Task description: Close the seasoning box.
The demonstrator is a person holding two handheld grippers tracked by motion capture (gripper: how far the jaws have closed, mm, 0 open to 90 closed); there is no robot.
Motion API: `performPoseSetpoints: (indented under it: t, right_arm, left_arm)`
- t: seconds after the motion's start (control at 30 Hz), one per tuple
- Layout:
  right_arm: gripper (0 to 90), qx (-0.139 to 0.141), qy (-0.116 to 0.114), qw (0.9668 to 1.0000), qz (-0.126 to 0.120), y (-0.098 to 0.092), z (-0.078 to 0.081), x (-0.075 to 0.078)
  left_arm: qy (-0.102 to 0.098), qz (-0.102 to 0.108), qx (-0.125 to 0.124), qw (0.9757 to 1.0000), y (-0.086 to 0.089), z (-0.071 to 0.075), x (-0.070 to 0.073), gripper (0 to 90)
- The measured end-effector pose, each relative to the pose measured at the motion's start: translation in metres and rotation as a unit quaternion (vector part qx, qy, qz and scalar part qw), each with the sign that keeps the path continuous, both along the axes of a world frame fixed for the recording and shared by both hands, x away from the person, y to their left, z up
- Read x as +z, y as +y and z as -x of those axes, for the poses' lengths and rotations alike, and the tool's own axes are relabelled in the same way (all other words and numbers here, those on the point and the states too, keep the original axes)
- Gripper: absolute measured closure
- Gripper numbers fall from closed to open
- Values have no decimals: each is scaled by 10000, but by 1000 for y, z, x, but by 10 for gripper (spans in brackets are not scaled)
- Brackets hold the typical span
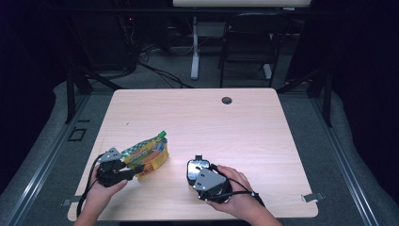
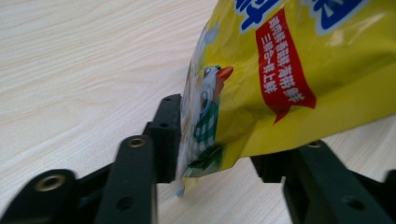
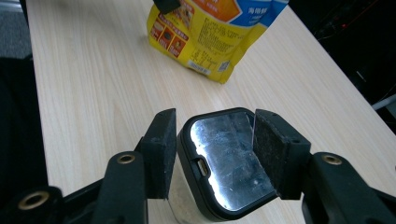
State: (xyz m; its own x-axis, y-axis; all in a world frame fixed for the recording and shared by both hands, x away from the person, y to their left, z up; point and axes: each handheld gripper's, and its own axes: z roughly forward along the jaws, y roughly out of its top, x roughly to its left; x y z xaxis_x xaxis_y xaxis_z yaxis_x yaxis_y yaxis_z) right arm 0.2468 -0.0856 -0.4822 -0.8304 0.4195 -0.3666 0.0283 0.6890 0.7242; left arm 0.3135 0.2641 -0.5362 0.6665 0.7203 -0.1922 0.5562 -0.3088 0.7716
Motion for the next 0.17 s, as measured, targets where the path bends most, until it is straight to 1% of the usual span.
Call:
performPoseSetpoints:
  t: [0.03,0.07,0.1,0.17]
  right_arm:
    - [499,3,10,10000,-21,-1,1,1]
    - [499,-15,6,10000,-72,-3,2,2]
    - [499,-36,-4,9999,-136,-4,3,2]
    - [495,-60,38,9997,-253,-6,3,2]
  left_arm:
    - [-6,15,-15,10000,2,0,0,525]
    - [-13,97,-15,10000,3,1,-1,494]
    - [-8,88,19,10000,4,1,-1,463]
    - [-15,93,56,9999,5,0,-1,458]
